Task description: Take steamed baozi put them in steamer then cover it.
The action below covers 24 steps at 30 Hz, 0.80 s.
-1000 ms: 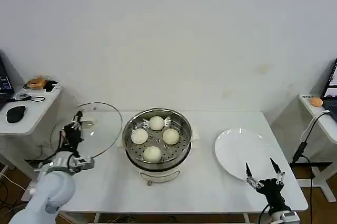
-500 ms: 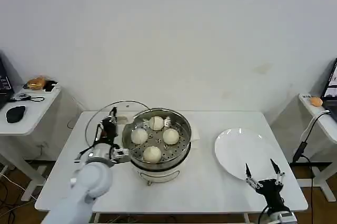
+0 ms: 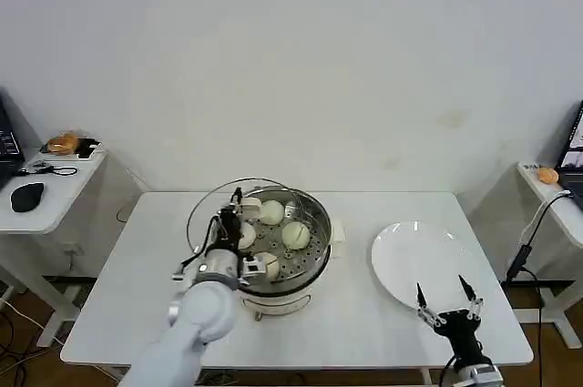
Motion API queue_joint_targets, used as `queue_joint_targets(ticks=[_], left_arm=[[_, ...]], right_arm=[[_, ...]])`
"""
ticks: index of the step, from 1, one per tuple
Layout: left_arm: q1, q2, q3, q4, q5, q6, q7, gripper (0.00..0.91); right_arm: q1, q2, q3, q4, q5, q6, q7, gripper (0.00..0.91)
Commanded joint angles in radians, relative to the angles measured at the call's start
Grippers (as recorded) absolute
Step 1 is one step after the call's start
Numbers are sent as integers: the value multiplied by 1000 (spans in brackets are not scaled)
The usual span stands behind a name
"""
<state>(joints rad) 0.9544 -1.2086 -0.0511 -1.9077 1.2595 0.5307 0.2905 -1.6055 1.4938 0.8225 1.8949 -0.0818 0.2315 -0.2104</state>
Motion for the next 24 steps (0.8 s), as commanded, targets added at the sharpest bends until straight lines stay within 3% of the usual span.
queue_joint_targets(ticks=[1, 24], left_arm=[[-17, -72, 54, 19, 82, -5, 13, 0], [0, -108, 75, 58, 122, -28, 10, 0]], right_arm=[[2, 5, -9, -5, -8, 2, 0, 907], [12, 8, -27, -30, -19, 9, 0, 907]])
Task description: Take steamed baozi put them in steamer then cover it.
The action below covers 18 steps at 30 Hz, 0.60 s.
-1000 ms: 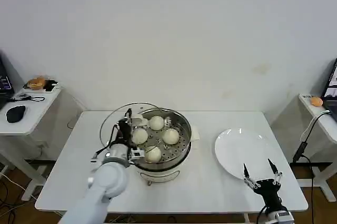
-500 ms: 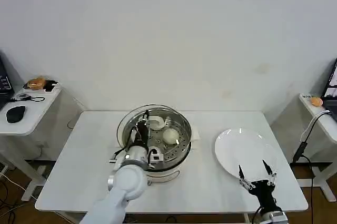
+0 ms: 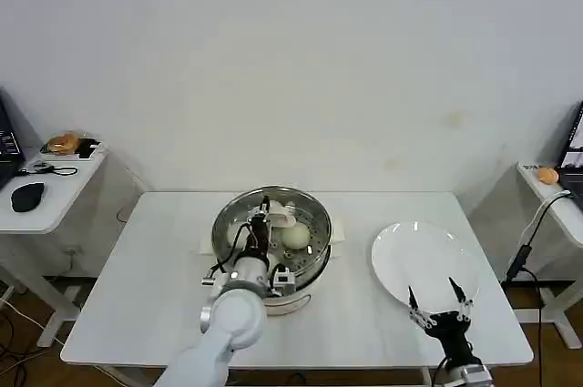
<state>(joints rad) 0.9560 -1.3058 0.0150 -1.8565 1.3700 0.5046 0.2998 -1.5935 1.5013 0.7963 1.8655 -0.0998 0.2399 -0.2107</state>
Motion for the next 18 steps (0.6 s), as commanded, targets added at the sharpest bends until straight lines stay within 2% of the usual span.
queue_joint_targets(ticks=[1, 18], left_arm=[[-2, -11, 10, 7, 12, -2, 1, 0], [1, -13, 5, 17, 14, -10, 2, 0]], right_arm=[[0, 0, -1, 0, -1, 0, 0, 907], [-2, 2, -8, -3, -6, 4, -1, 907]])
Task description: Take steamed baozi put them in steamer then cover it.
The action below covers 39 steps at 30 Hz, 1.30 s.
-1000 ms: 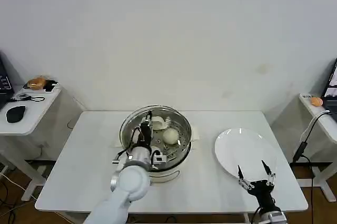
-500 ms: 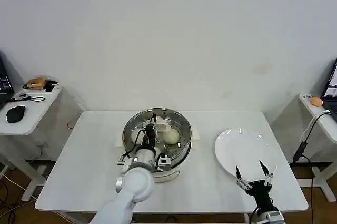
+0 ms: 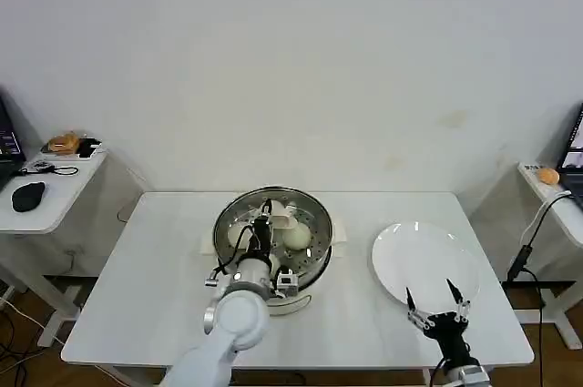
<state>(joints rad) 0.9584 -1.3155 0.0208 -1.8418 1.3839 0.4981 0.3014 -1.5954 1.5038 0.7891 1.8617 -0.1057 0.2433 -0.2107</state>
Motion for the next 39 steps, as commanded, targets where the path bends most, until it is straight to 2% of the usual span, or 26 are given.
queue_joint_targets(ticks=[1, 2, 3, 4, 15, 24, 31, 35, 39], left_arm=[[-2, -5, -2, 3, 0, -5, -1, 40], [-2, -8, -3, 4, 0, -6, -2, 191], [-1, -11, -5, 6, 1, -7, -5, 433], [0, -13, -7, 5, 3, -11, -4, 907], [21, 7, -23, -47, 6, -19, 6, 907], [120, 92, -49, -183, -47, -58, -17, 907], [242, 143, -119, -353, -149, -100, -97, 907], [350, 157, -195, -425, -336, -165, -229, 907], [452, 115, -294, -426, -629, -222, -438, 907]], right_arm=[[0, -1, -2, 1, -1, 1, -1, 907], [0, -1, -2, 0, -2, 1, -1, 907], [0, 0, -3, 0, -2, 1, -2, 907], [0, 0, -4, 0, -3, 1, -1, 907], [-2, 1, -9, -2, -7, 2, -1, 907], [-10, -5, -14, -7, -12, 4, 0, 907], [-21, -22, -22, -13, -5, 7, 2, 907], [-29, -29, -34, -16, 2, 6, 3, 907], [-43, -45, -53, -15, 28, 4, 9, 907]])
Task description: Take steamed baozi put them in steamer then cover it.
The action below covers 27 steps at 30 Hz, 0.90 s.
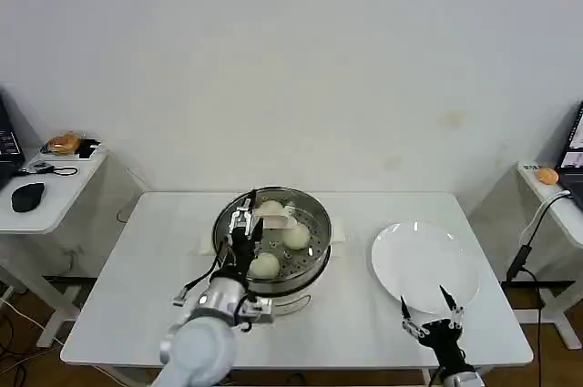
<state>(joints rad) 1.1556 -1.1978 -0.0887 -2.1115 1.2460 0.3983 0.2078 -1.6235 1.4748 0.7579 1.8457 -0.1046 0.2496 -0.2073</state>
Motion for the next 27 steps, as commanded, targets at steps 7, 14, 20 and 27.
queue_joint_targets(ticks=[7, 14, 20, 27], left_arm=[[427, -62, -509, 36, -1230, -438, -462, 907], [551, -90, -653, 166, -1596, -649, -496, 907], [660, -112, -627, 146, -1571, -688, -460, 907], [706, -118, -577, 142, -1494, -694, -419, 907]], right_arm=[[-56, -53, -63, 16, 90, 7, 4, 907], [-107, -85, -69, 55, 156, -1, 2, 907], [-137, -94, -62, 84, 168, -10, -2, 907], [-175, -111, -104, 113, 256, -84, -22, 907]])
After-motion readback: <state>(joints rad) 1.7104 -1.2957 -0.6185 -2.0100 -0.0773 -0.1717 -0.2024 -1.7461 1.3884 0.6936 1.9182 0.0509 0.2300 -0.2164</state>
